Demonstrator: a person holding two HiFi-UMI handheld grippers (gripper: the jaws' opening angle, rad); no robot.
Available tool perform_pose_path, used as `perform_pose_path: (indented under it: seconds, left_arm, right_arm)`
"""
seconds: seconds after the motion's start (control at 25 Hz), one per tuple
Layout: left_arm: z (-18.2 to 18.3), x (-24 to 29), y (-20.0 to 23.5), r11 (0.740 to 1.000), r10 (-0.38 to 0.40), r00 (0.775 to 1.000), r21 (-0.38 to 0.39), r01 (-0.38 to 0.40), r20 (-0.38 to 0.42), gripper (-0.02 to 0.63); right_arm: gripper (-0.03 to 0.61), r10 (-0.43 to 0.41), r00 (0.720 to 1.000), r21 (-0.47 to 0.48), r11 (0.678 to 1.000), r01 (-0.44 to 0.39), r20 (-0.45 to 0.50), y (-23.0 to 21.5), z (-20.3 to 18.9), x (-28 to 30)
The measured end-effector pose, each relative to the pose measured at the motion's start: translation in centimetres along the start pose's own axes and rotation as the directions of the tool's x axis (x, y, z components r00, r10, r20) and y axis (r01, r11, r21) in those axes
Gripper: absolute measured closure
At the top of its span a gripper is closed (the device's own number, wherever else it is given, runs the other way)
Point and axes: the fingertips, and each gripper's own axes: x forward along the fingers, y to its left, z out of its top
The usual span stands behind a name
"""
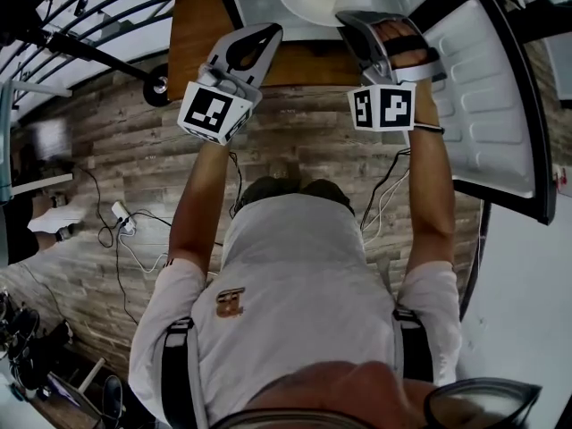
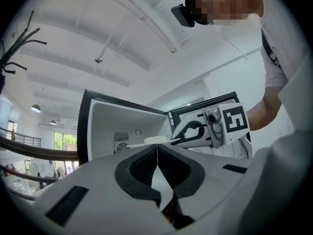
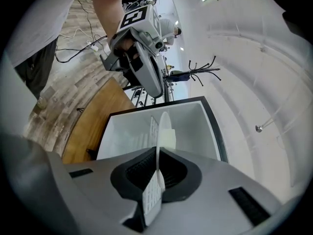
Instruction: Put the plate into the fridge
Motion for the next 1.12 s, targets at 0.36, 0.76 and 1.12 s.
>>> perform_pose_path:
  seconds: [0.36, 0.76, 1.12]
  left_arm:
    - [-0.3, 2.8, 2.3, 0.998, -0.047, 0.999, -0.03, 0.047, 0.009, 0.595]
    - [-0.8, 6.4, 4.7, 0.999, -0.003, 1.0, -0.044, 0.003, 0.006, 0.595]
    - [-1.9, 8.1, 3.8, 0.999, 0.001, 1.0, -0.043, -0.002, -0.005, 0.595]
  right_arm:
    - [0.54, 0.045, 0.996, -0.015, 0.999, -0.047, -0.074, -1.1, -2.5, 3.2]
    - [0.54, 0.069, 0.995, -0.026, 0.997, -0.071, -0.073, -1.8, -4.5, 6.7]
    - [0.54, 0.101, 0.991, -0.02, 0.994, -0.103, -0.085, -0.8, -7.4, 8.7]
